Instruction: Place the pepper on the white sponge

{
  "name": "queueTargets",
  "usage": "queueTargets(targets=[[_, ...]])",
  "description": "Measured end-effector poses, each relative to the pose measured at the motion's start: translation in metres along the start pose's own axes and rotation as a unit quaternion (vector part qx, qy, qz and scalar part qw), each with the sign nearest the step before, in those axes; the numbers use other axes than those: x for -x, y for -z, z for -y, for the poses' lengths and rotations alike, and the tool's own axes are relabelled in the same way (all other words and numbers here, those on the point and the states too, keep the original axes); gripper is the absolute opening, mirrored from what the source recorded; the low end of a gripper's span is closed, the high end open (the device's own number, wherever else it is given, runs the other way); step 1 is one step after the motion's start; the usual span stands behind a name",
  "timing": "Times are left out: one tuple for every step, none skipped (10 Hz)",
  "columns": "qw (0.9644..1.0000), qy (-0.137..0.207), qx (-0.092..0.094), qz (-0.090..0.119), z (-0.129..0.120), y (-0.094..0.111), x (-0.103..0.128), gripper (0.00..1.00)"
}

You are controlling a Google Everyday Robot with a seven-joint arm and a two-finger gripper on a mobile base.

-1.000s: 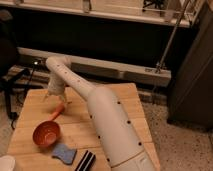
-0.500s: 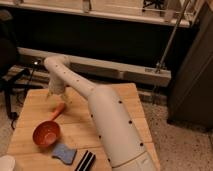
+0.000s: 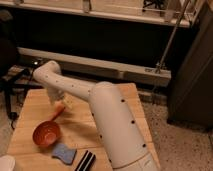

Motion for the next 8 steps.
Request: queueTargets(targets=[[0.9998,-0.007,-0.013,0.015,0.008,-0.006,0.012,0.8],[0.9986,-0.016,-0.037,0.033,0.02,-0.012,0.021,0.8],[0.997,-0.022,-0.06,0.042,0.027,-0.017,0.022,0.8],[0.9959,-0.028,-0.074,0.043,0.028,-0.022,0.017,0.8],[0.9956,-0.034,-0.079,0.039,0.023,-0.027,0.011,0.8],[0.9959,-0.041,-0.075,0.029,0.015,-0.03,0.003,0.8],[0.9961,-0.043,-0.074,0.021,0.01,-0.031,-0.002,0.77],[0.9962,-0.042,-0.075,0.015,0.01,-0.03,-0.003,0.7]])
